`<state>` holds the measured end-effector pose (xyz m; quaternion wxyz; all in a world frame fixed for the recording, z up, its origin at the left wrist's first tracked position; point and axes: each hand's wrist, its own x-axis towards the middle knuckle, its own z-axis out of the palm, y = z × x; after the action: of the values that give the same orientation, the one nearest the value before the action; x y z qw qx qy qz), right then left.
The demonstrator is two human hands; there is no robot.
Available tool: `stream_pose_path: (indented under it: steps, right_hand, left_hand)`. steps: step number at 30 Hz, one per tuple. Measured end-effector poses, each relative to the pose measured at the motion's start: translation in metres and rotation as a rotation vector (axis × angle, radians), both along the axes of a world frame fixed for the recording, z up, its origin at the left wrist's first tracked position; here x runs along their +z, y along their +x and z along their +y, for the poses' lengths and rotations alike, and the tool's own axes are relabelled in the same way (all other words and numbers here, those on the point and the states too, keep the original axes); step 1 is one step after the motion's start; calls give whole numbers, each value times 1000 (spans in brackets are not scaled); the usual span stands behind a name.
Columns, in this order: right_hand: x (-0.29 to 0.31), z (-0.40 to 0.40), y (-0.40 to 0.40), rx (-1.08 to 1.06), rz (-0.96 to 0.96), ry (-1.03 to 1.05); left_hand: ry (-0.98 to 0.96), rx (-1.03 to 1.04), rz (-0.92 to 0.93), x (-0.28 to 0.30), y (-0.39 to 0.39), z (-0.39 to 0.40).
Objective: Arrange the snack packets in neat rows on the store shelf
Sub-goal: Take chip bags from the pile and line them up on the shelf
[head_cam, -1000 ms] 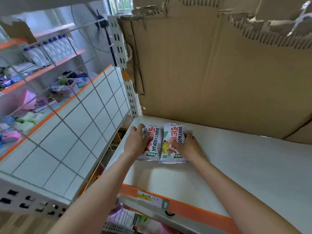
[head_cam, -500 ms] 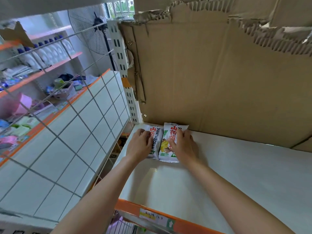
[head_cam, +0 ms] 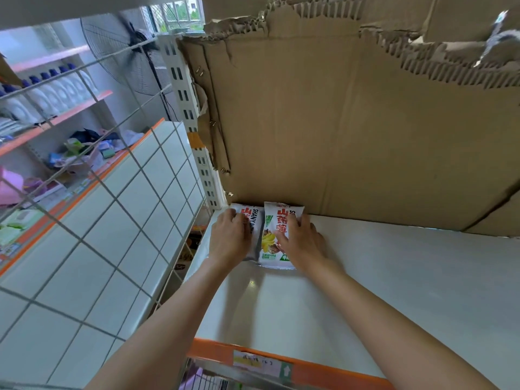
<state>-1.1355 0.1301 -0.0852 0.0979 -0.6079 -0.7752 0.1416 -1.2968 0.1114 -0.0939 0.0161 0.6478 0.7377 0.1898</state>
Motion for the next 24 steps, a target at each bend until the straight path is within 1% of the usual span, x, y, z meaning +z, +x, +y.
stream_pose_path:
  steps: [2, 4, 9, 13, 17, 20, 24]
  right_hand:
    - [2, -4, 2, -16, -6, -6]
    - [4, -10, 7, -23, -21, 9]
    - [6, -34, 32, 12, -134, 100]
    - [2, -59, 63, 10, -218, 99]
    - [-4, -87, 99, -16, -259, 122]
    - [-5, -109, 131, -68, -217, 131]
    - [-9, -141, 179, -162, -147, 157]
  left_hand:
    - [6, -33, 66, 4, 9, -2]
    - [9, -116, 180, 7, 17, -4]
    - [35, -318, 308, 17, 45, -19]
    - [11, -466, 330, 16, 73, -26]
    - [-2, -629, 375, 14, 105, -37]
    - [10, -716, 394, 11, 133, -43]
    - [-28, -815, 316, 9, 179, -61]
